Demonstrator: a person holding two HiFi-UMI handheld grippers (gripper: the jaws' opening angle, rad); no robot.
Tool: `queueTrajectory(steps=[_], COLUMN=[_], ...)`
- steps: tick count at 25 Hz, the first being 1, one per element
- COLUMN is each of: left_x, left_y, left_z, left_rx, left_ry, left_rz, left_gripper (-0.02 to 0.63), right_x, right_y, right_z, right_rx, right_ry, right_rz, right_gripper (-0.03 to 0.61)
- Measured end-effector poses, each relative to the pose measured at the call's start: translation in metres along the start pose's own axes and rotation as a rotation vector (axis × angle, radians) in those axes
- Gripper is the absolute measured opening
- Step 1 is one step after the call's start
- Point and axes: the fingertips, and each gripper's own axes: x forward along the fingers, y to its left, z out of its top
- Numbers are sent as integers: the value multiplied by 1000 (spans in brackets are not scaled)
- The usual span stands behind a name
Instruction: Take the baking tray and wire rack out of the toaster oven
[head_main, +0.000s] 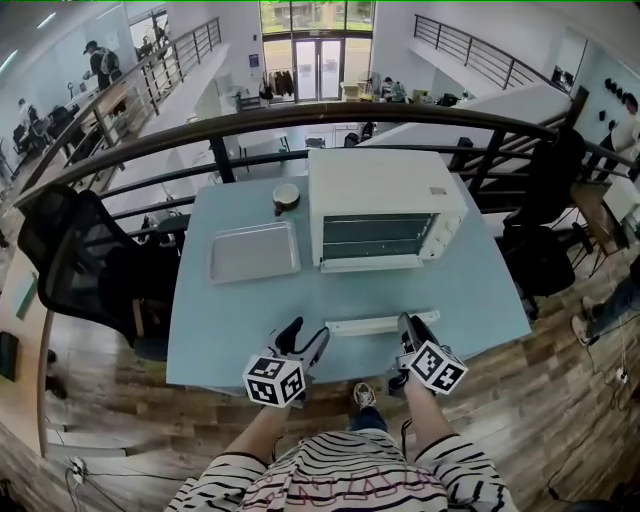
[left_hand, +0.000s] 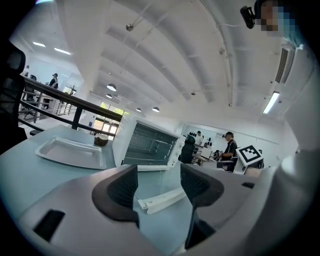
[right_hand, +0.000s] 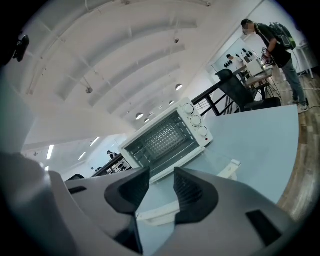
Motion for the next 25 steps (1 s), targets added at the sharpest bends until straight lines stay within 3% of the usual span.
queueTrajectory(steps=[9, 21, 25], left_x=[94, 193, 214], left_y=[-18, 24, 38], left_z=[9, 44, 58], left_rx=[-63, -162, -229], left_ry=[-9, -85, -138], left_rz=[-8, 104, 125], left_gripper=[284, 279, 278], right_x=[67, 159, 185], right_y=[-35, -60, -59], right_z=[56, 112, 124], right_rx=[73, 158, 212], right_ry=[-22, -23, -28], right_rz=[51, 143, 180], right_gripper=[166, 162, 161])
